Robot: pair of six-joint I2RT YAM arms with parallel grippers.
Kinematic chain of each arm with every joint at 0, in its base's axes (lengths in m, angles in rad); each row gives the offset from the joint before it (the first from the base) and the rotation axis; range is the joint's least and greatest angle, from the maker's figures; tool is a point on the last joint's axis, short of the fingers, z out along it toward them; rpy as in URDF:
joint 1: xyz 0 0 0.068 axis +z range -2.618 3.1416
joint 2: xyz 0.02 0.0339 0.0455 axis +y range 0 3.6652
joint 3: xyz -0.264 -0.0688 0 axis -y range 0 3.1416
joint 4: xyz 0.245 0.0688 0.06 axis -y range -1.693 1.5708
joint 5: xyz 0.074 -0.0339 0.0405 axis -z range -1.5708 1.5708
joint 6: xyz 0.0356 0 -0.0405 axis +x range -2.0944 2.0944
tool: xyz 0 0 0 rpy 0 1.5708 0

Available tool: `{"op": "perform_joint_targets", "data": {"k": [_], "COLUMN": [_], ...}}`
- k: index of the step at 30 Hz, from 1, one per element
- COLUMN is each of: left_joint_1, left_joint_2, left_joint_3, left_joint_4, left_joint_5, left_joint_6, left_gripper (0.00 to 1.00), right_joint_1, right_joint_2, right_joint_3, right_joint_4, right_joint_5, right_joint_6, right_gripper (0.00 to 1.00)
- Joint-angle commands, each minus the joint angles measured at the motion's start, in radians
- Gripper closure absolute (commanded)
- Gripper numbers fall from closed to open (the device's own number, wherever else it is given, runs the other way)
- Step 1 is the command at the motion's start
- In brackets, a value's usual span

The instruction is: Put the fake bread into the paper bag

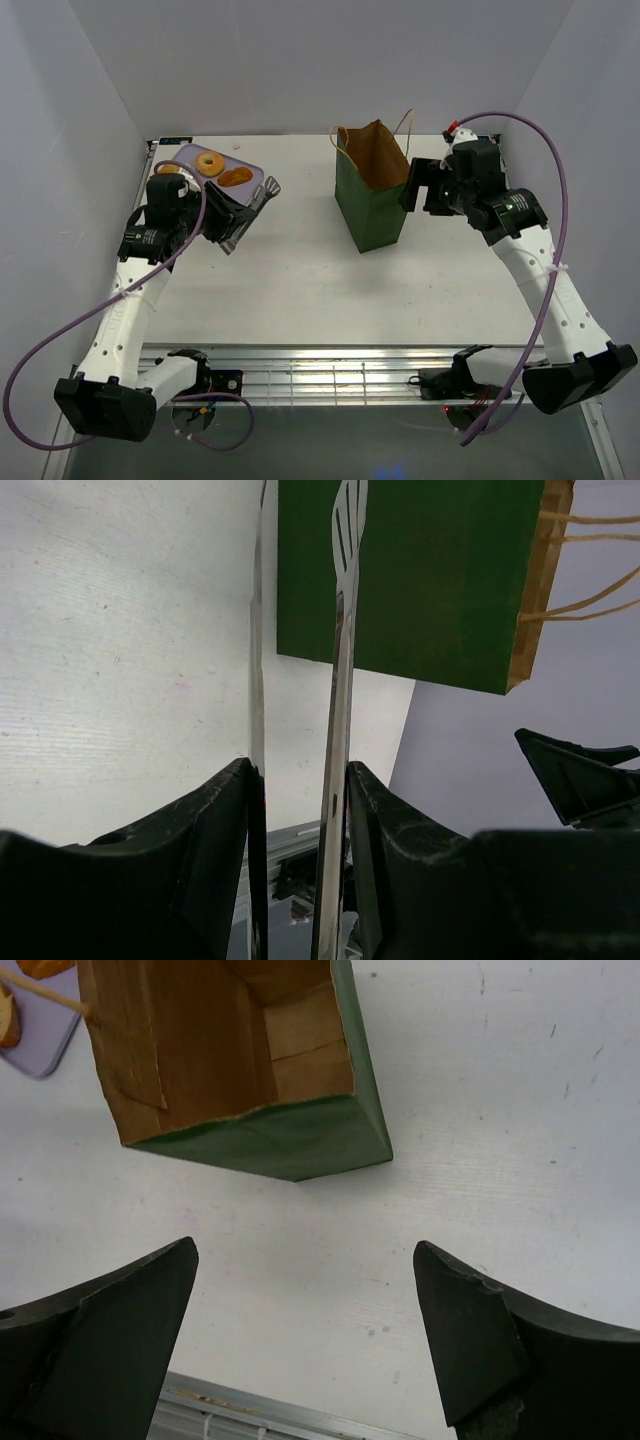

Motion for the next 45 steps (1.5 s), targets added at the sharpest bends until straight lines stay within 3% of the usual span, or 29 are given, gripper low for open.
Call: {"op": "perform_joint_targets", "data": {"k": [1, 5, 11, 20, 22, 26, 27, 29, 34, 39, 45], "left_joint_1": [0.044, 0.073, 0.123, 0.248, 0.265, 0.285, 0.291, 0.3, 0.346, 0.385, 0.412], "left_joint_2": [-0.06, -0.085, -0.063, -0.039, -0.032, -0.023, -0.022, -0.019, -0.006, 0.049, 0.154], "left_joint_3": [-0.023, -0.06, -0.025, -0.04, -0.034, -0.014, -0.014, -0.028, -0.092, -0.073, 0.027], "left_joint_4": [-0.015, -0.007, -0.039, -0.045, -0.041, -0.053, -0.053, -0.045, 0.036, 0.067, 0.022], "left_joint_5": [0.026, 0.044, 0.067, 0.124, 0.123, 0.095, 0.089, 0.081, 0.106, 0.109, -0.006], "left_joint_6": [-0.038, -0.061, -0.04, -0.075, -0.084, -0.083, -0.083, -0.095, -0.159, -0.188, -0.06], "left_gripper": [0.48, 0.48, 0.48, 0.48, 0.48, 0.48, 0.48, 0.47, 0.47, 0.47, 0.47], "right_joint_1": [-0.007, -0.013, -0.042, -0.073, -0.071, -0.073, -0.073, -0.073, -0.071, -0.073, -0.073], "right_joint_2": [0.062, 0.166, 0.269, 0.384, 0.406, 0.413, 0.413, 0.412, 0.418, 0.421, 0.416], "right_joint_3": [0.098, 0.163, 0.212, 0.249, 0.267, 0.284, 0.285, 0.285, 0.281, 0.267, 0.267], "right_joint_4": [0.099, 0.158, 0.225, 0.29, 0.291, 0.28, 0.276, 0.271, 0.262, 0.247, 0.239], "right_joint_5": [0.052, 0.023, 0.022, -0.162, -0.188, -0.205, -0.21, -0.224, -0.277, -0.281, -0.32], "right_joint_6": [-0.068, -0.083, -0.114, -0.114, -0.111, -0.073, -0.042, -0.01, 0.055, 0.055, 0.058], "right_gripper": [0.04, 0.0, 0.16, 0.32, 0.41, 0.49, 0.57, 0.62, 0.67, 0.65, 0.46]}}
